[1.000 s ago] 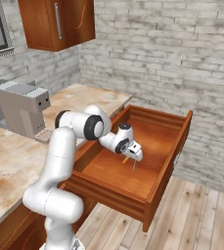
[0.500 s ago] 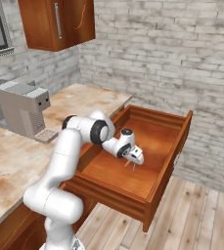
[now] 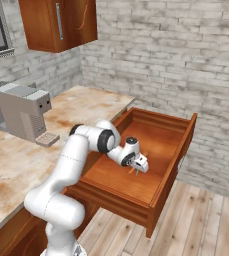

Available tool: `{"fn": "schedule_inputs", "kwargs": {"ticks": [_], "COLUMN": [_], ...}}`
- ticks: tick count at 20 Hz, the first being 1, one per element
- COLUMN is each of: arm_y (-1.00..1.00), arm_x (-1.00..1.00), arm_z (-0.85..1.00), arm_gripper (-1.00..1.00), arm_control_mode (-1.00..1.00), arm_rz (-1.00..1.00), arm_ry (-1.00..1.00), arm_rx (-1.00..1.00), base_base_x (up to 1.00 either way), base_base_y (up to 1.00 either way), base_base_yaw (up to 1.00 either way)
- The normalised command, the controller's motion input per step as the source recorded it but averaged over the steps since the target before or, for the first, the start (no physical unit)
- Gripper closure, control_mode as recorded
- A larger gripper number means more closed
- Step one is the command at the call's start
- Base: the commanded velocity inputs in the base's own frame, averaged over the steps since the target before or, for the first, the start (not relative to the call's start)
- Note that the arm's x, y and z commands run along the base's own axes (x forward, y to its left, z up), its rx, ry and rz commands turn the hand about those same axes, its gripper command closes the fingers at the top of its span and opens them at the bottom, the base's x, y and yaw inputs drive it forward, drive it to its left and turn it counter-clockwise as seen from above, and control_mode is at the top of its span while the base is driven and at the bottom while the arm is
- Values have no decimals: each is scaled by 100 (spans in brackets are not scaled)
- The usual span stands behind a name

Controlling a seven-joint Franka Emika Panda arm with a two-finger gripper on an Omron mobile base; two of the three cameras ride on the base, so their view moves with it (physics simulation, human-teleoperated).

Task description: Organize the utensils by type. Pick up the wooden spoons from the counter and place them in the open cabinet. Then pick up the metallic utensils from the counter and place them in the open drawer.

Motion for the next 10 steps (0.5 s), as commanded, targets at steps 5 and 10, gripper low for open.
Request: {"fn": "schedule_inputs", "kwargs": {"ticks": [5,10], "arm_y": [-6,-1], "arm_x": [22,14], "arm_z": [-36,-33], "arm_gripper": [100,100], "arm_control_mode": [-100,-100], "arm_rz": [0,0], "arm_ry": [-1,-2], "arm_rx": [0,0], "base_base_x": [0,0], "base_base_y": [0,0], "base_base_yaw": [0,0]}}
